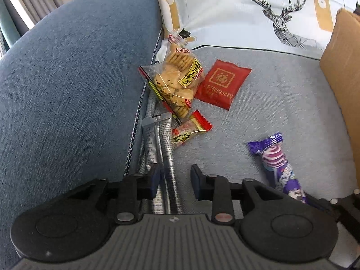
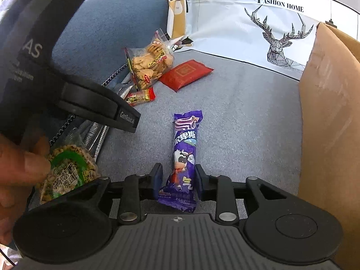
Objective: Organize snacks
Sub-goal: 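Grasp the purple candy bar with the right gripper while the left gripper grasps the silver stick packet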
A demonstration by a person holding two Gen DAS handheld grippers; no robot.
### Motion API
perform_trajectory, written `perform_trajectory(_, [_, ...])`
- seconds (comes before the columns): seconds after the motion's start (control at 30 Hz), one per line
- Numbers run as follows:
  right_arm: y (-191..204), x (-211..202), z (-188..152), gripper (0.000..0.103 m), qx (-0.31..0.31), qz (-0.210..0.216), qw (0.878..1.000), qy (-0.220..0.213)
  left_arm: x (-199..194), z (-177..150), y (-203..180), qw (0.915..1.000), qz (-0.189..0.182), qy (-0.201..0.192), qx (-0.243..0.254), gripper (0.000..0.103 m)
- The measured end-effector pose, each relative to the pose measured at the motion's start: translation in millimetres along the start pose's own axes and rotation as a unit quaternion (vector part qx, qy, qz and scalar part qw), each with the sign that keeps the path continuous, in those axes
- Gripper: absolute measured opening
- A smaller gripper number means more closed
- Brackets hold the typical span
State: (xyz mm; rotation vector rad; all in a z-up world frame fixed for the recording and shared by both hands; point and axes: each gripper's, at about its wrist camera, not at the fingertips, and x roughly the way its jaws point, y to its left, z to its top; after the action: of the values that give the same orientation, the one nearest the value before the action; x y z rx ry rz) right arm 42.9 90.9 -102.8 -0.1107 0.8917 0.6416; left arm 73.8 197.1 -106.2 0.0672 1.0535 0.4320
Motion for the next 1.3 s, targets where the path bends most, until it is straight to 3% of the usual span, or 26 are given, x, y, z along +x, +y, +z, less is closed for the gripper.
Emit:
perform_trajectory(0.03, [-0.1,0.4,-0.3,0.032,-0.002,0.0,1.0,-0.001,0.8,0.8,0.4,1.0,0.008,-0.002,0.001,0.013])
perform_trajectory(0.2, [-1.3,-1.4,-2.5,0.019,-0.007,-0.006,1.0,-0.006,-3.5,1.9,8.3,0.9996,-0.011,-0.013,-0.024,0.007])
perform_trajectory(0.27, [-4.1,-3.2,-2.7,0.018,0.005,-0.006,1.0,-0.008,-11.2,4.5,16.1,0.997,-0.046,-0.031,-0.054,0.005])
perform_trajectory(0.3, [-5.0,-4.6,-2.3,0.018,0.009,-0.01,1.0,-0.011,-16.4,6.6,23.1,0.9926,-0.08,-0.04,-0.082,0.004])
perform_trajectory(0.4, [-5.9,-10.8,-1.9,0.018,0.018,-0.013,1.0,-0.022,-23.2,9.6,38.2,0.9731,-0.174,-0.034,-0.147,0.004])
perform_trajectory(0.47, [-5.1,-12.7,-1.2,0.018,0.017,-0.013,1.0,-0.023,-22.7,9.7,34.6,0.9662,-0.212,-0.018,-0.145,0.004])
perform_trajectory(0.5, [-5.1,-12.2,-1.3,0.018,0.017,-0.014,1.0,-0.018,-21.0,9.2,29.8,0.9666,-0.218,-0.008,-0.134,0.005])
perform_trajectory(0.57, [-6.7,-7.8,-2.6,0.021,0.018,-0.012,1.0,-0.001,-16.5,7.2,20.8,0.9708,-0.211,0.01,-0.114,0.01])
perform_trajectory(0.63, [-7.0,-4.1,-4.4,0.025,0.016,-0.011,1.0,0.007,-13.2,5.1,16.7,0.9731,-0.201,0.02,-0.111,0.032])
perform_trajectory(0.77, [-6.5,-4.9,-3.1,0.031,0.016,-0.008,1.0,0.005,-10.9,5.0,17.5,0.9709,-0.205,0.026,-0.121,0.039])
perform_trajectory(0.83, [-6.4,-4.7,-3.5,0.031,0.016,-0.011,1.0,0.005,-6.0,3.5,16.2,0.9688,-0.215,0.035,-0.119,0.048])
perform_trajectory(1.17, [-5.0,-5.5,-2.8,0.03,0.012,-0.032,0.999,0.002,-0.5,-1.2,-4.8,0.9761,-0.202,0.042,-0.067,0.05])
perform_trajectory(1.23, [-8.8,-5.8,-2.3,0.026,0.017,-0.04,0.999,0.001,-1.1,-1.0,-7.2,0.9783,-0.195,0.039,-0.057,0.048])
perform_trajectory(1.3, [-11.3,-6.3,-2.0,0.023,0.022,-0.046,0.999,0.0,-0.3,0.1,-9.0,0.9805,-0.187,0.037,-0.048,0.037])
